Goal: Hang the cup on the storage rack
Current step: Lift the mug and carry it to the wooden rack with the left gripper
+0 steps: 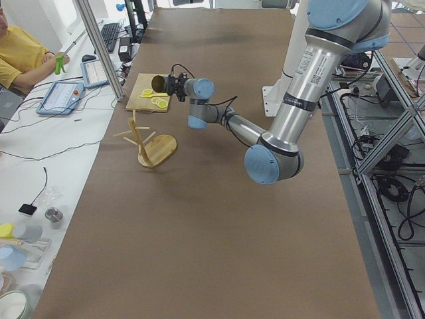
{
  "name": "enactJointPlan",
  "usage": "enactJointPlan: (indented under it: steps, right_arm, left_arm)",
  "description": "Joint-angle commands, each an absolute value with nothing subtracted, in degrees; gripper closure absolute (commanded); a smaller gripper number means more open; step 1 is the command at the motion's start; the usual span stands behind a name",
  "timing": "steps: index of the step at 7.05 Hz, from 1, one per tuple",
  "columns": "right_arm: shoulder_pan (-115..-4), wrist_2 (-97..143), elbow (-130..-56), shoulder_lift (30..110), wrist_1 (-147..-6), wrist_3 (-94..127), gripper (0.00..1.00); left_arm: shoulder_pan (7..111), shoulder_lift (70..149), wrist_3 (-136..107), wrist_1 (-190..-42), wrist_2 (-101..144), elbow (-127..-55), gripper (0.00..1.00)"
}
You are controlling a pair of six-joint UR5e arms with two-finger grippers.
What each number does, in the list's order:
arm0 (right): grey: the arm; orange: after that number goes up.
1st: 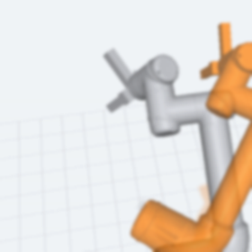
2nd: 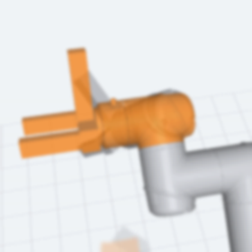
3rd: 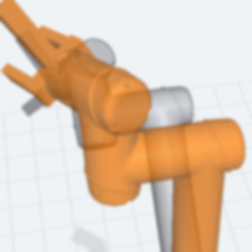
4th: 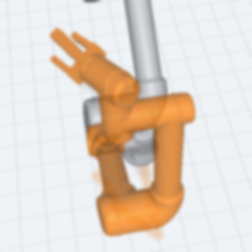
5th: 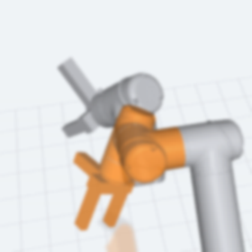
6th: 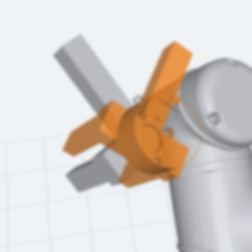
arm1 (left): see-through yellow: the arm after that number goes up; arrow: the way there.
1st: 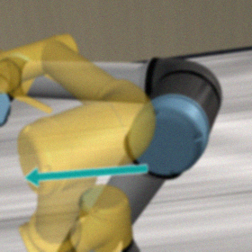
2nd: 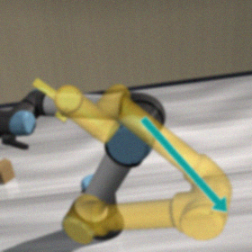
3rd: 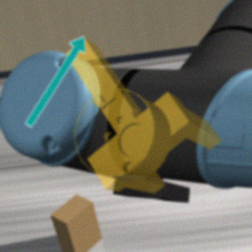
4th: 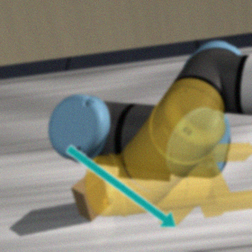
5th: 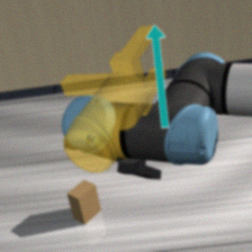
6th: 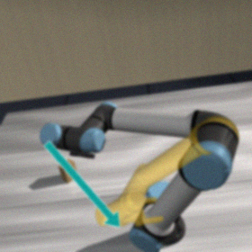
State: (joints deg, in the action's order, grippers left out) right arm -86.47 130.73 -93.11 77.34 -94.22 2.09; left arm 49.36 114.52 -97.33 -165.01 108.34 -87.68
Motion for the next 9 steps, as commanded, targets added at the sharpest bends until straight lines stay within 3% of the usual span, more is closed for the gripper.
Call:
enactJointPlan:
  steps: [1,5,9]
  right_arm:
    - [-86.48,130.34,-93.78,77.26,-94.13,2.11,0.0]
    - [-86.48,130.34,-93.87,77.26,-94.13,2.11,0.0]
    - [-86.48,130.25,-95.01,77.96,-94.13,2.2,0.0]
  left_arm:
    - [55.09,114.43,-117.85,-166.28,111.89,-87.1,1.0]
    - [55.55,115.05,-142.72,-188.5,98.19,-75.34,1.0]
    - [55.55,114.53,-151.67,-189.4,93.6,-74.62,1.0]
